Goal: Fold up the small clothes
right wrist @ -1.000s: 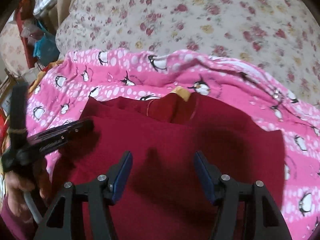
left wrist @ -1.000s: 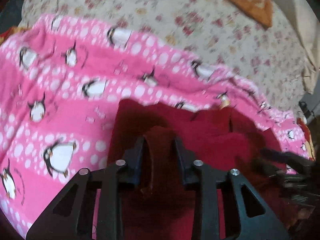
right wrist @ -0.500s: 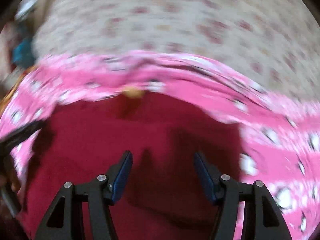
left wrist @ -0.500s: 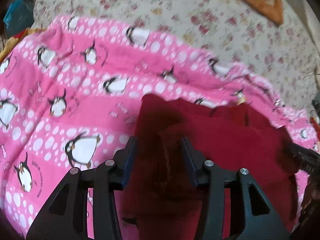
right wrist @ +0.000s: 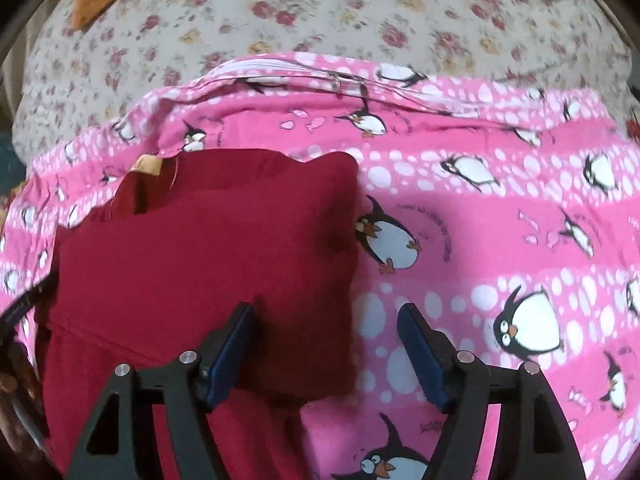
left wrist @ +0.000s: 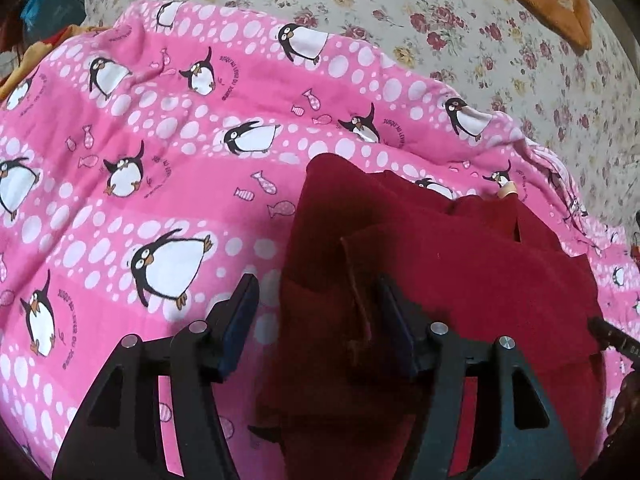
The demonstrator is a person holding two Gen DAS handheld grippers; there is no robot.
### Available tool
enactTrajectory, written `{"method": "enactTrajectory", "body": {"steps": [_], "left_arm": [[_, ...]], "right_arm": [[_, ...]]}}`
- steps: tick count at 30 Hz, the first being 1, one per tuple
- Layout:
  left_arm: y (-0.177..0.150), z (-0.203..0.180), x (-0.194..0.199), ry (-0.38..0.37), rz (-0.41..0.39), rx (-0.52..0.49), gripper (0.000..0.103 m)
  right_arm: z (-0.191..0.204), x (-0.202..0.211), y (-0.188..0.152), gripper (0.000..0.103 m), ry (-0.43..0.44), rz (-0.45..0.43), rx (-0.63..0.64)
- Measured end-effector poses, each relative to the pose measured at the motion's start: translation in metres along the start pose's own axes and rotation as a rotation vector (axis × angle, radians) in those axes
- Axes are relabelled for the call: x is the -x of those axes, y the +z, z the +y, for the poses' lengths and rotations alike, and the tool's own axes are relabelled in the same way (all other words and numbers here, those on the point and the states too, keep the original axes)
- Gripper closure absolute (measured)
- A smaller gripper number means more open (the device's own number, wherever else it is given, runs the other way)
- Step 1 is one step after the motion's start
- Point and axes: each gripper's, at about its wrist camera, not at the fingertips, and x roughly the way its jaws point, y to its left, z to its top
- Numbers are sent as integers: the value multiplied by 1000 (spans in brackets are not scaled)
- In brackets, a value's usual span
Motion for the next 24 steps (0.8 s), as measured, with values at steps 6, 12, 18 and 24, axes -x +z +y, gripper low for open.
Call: {"method": "enactTrajectory", "body": {"steps": [6,12,18,24], "left_arm": [[0,-2,1,9,-1,-13,41],[-9,-7,18,24,-25,-46,41],[-27,-16,41,34,-50,-90,41],[-49,-23,68,53,-57,-123,41]], "right_arm": [[23,13,3,31,-22,-47,60],[27,26,-12,31,-4,-32,72],[16,40,-34,30,4,7,76],[1,56,-61,30,34,31,66]]}}
